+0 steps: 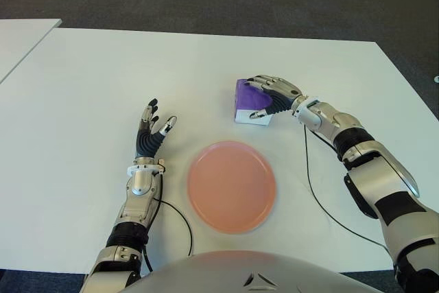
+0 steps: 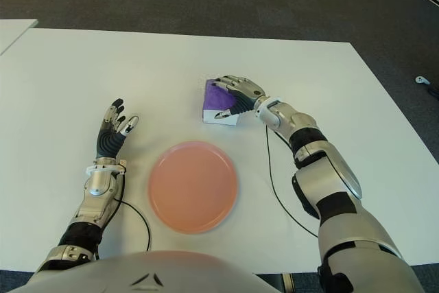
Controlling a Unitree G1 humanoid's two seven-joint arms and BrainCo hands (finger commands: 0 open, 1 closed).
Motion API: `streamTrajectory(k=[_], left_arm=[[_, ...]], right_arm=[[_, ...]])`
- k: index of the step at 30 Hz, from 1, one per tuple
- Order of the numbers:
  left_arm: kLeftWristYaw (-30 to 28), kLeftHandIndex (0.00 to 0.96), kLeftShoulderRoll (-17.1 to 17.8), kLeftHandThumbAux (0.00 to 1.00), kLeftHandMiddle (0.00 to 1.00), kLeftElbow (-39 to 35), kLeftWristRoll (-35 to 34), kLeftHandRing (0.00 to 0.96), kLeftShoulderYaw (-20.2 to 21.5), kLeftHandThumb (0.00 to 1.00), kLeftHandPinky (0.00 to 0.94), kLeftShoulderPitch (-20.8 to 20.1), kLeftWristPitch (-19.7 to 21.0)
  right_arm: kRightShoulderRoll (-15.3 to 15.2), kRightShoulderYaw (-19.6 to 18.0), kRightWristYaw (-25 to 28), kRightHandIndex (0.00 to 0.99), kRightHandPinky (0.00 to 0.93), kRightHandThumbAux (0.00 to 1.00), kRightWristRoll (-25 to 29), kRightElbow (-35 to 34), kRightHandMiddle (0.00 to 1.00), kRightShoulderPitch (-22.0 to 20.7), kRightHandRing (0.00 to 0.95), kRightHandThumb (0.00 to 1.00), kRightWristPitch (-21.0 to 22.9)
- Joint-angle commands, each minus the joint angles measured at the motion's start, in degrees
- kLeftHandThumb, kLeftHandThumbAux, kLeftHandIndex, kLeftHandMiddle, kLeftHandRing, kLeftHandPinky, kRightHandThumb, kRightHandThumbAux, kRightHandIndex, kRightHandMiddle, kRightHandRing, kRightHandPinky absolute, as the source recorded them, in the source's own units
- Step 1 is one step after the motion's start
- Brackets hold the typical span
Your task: Put the tissue paper into the plate.
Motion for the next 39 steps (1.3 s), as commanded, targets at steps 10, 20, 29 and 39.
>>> streamTrajectory(k=[10, 20, 29, 39], left_arm=[[0.44, 0.000, -0.16, 0.476, 0.000, 2.52, 0.46, 0.000, 0.16, 0.000, 0.000, 3.13, -0.02], [0.94, 0.000, -0.26, 0.474, 0.000, 1.77, 0.82, 0.000, 0.23, 0.000, 0.000, 3.54, 0.65], [1.41, 0.000, -0.32, 0.472, 0.000, 1.25, 1.12, 0.000, 0.10, 0.000, 0.000, 3.84, 0.56], [1.68, 0.000, -0.22, 0.475, 0.000, 0.93, 1.45, 0.000, 0.00, 0.000, 0.000, 4.34, 0.02]], right_arm=[[0.04, -0.90, -2.07, 0.000, 0.000, 0.414, 0.44, 4.70, 0.002, -3.04, 0.000, 0.303, 3.96], [0.42, -2.95, -0.94, 0.000, 0.000, 0.396, 3.38, 6.58, 0.001, -3.46, 0.000, 0.302, 4.42], [1.09, -3.26, 0.75, 0.000, 0.000, 0.400, 4.23, 7.49, 0.000, -3.26, 0.000, 0.321, 5.57], [1.89, -2.80, 0.97, 0.000, 0.000, 0.399, 3.87, 8.25, 0.000, -3.39, 0.000, 0.308, 6.60]])
